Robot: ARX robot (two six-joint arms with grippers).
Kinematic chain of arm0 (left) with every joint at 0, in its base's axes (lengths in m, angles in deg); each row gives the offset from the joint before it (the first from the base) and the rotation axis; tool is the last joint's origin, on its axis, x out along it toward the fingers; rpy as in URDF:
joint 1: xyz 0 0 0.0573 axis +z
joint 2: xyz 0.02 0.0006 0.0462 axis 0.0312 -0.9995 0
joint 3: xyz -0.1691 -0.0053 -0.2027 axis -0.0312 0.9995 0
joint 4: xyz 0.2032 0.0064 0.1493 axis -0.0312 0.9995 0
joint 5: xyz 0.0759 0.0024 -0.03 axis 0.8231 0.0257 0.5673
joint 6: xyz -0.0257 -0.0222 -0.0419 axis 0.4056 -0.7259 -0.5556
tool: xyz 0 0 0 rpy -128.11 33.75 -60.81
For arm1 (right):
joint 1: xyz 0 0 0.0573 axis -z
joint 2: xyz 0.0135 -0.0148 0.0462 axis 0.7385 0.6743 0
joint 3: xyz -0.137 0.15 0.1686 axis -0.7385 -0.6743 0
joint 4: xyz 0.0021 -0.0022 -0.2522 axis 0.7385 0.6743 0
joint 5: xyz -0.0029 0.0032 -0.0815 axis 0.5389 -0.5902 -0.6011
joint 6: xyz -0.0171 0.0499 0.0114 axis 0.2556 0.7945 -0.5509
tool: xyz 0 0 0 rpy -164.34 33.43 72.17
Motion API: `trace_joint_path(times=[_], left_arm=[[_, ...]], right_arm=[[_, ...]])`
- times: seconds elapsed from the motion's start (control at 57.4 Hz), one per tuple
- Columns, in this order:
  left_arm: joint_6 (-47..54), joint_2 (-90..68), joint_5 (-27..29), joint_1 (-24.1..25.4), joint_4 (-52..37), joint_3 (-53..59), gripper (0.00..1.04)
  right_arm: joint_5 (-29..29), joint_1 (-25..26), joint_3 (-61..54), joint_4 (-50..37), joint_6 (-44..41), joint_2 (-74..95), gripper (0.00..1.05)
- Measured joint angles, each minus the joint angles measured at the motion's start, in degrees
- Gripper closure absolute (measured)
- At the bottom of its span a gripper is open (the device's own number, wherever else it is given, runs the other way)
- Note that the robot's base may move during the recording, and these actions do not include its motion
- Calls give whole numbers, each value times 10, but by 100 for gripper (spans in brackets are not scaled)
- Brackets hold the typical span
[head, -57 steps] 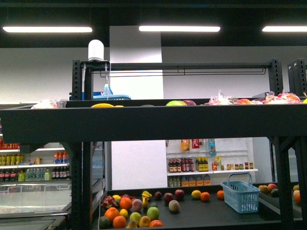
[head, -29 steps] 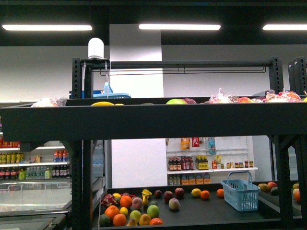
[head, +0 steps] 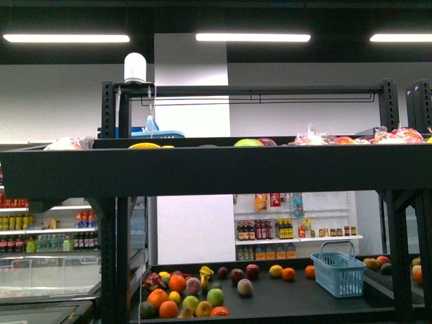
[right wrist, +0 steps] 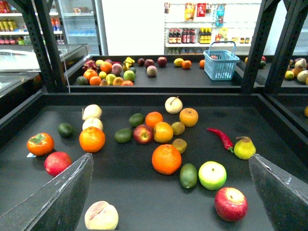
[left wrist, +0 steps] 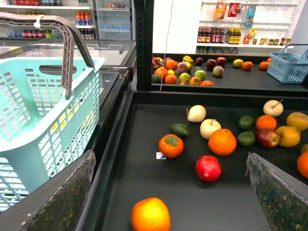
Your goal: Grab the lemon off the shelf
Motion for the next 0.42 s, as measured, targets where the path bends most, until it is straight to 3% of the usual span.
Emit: trace_joint_path(times=[0.418], left_arm=[[0, 0, 0, 0, 0, 0, 8]], right_arm=[[0, 0, 0, 0, 0, 0, 7]])
